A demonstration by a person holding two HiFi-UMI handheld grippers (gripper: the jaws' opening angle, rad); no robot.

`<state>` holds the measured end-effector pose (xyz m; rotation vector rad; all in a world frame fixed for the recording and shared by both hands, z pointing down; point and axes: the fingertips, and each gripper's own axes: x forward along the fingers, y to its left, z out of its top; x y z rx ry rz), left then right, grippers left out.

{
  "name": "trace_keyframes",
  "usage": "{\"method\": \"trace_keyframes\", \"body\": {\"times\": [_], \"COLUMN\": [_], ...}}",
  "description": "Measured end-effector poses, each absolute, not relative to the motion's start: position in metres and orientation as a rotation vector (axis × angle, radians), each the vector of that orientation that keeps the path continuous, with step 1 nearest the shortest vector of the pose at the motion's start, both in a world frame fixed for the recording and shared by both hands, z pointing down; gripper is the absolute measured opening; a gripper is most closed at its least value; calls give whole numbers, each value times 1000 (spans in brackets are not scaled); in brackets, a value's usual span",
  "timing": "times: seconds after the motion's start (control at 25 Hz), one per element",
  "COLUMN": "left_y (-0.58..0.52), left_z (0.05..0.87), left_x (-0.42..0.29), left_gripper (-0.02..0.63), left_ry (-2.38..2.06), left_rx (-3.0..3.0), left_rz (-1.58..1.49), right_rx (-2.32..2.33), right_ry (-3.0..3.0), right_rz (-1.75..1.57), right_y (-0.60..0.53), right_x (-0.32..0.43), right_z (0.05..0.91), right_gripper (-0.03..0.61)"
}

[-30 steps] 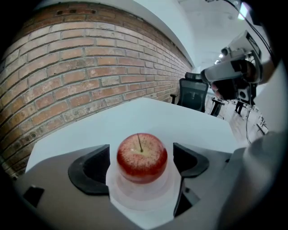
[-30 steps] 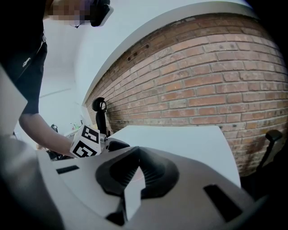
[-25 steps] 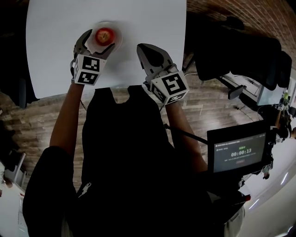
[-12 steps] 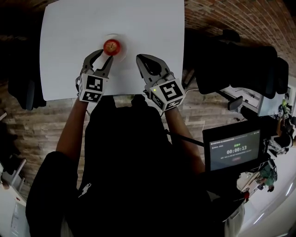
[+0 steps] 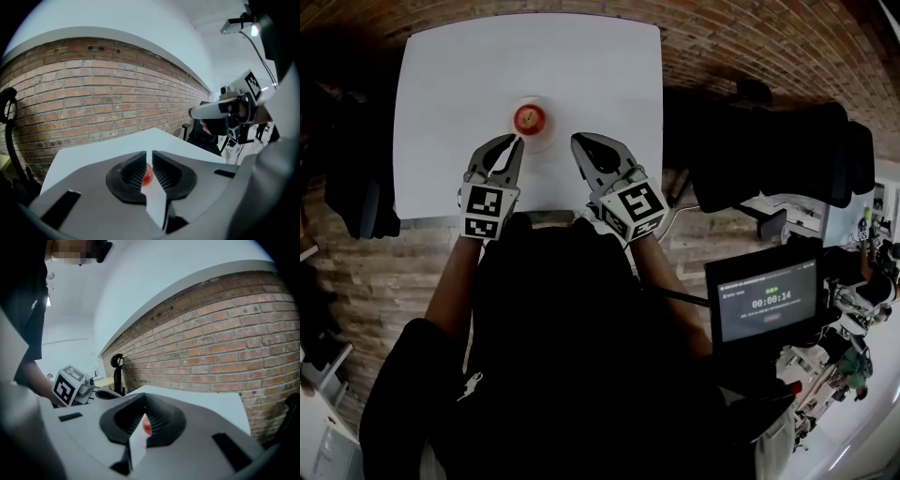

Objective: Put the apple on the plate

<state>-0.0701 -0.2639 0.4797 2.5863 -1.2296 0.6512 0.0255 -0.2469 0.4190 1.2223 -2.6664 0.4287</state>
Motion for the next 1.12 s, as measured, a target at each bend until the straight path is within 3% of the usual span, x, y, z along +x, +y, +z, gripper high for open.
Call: {"method": "trace_keyframes", "body": {"times": [0.2,1.12], "left_y": [-259,-259], "left_z": [465,482], "left_x": [-83,-114], "left_gripper": [8,6], "left_ry": [-1281,-1339], "left_rx": [2584,2492], "left_rz": [603,596], "right_rx": [1188,1127], "right_ry": [-2672,-2666], "right_rz": [400,390], "right_y": [-241,-247], "right_x": [20,7], "right_z": [414,418], "right_gripper": [5,3]}}
